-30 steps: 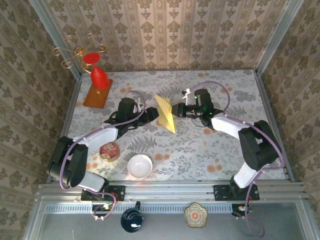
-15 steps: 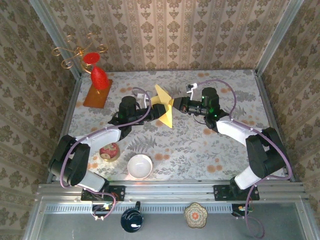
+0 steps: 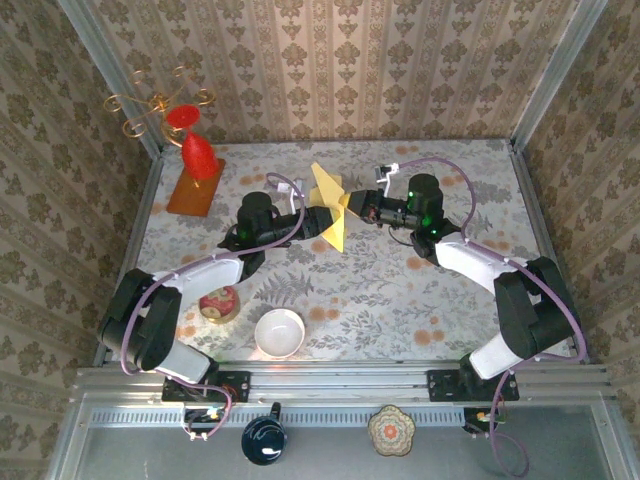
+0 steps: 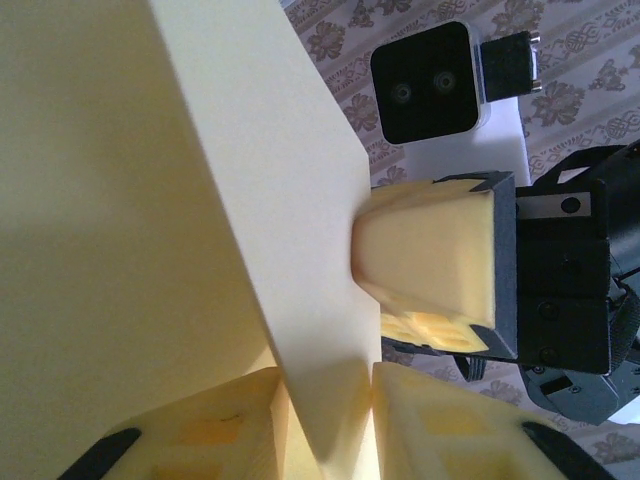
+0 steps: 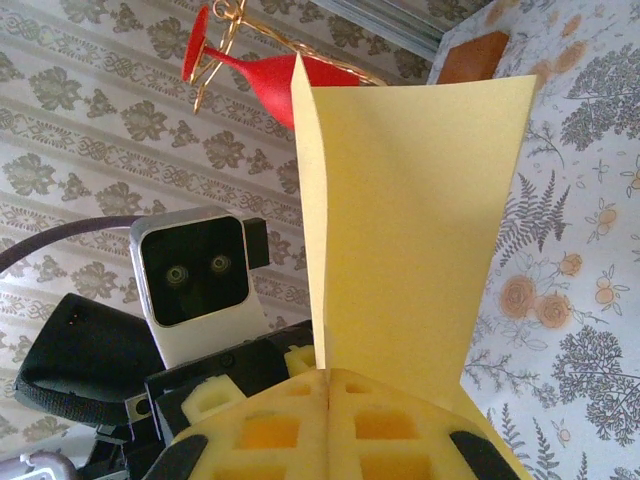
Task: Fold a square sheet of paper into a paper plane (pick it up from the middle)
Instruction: Turn over the paper at the center of the table.
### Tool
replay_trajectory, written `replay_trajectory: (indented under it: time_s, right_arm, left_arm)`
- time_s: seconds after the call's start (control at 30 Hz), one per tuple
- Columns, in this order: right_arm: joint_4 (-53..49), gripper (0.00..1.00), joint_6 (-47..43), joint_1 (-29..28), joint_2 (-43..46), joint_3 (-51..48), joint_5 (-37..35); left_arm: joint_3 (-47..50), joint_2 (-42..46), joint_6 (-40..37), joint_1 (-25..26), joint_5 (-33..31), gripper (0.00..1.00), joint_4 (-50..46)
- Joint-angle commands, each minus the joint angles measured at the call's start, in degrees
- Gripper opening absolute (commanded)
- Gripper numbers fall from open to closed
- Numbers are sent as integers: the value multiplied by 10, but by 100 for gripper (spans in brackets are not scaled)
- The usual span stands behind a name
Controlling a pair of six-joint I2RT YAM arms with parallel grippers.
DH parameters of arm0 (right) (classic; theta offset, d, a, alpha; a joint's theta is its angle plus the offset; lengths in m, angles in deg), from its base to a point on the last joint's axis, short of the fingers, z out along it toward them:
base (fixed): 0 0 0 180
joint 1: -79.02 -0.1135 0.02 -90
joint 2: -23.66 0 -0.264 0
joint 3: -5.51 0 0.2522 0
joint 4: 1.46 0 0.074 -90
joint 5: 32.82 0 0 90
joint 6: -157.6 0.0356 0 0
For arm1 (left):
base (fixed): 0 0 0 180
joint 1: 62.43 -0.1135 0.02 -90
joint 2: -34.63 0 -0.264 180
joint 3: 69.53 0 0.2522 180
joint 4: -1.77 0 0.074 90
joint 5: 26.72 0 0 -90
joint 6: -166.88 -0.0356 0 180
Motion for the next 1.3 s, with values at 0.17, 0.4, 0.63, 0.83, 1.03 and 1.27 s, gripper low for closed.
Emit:
replay_trajectory:
  time_s: [0.17,0.4,0.63,0.83,1.03,1.27]
  right_arm:
    - [23,14,16,8,19,-12,18]
    - [-44,33,-9,19,30,-3,15]
    - [-164,52,-83,48,75,-11,-34]
    - [-262,58,-152,74,135,-26,-103]
    - [-340,58,-205,79,181,-35,-175]
    - [-355,59,-203,97,198,-56,-201]
  left_arm:
    - [-3,7,-13,1,6,22,14]
    - [-8,2,-26,-4,-4,14,-15]
    - [-15,14,-68,-15,-20,12,-102]
    - [-103,19,-237,1,-192,11,-415]
    - [-251,-66,-372,56,-471,10,-676]
    - [-366,-209,-419,84,-695,9,-783]
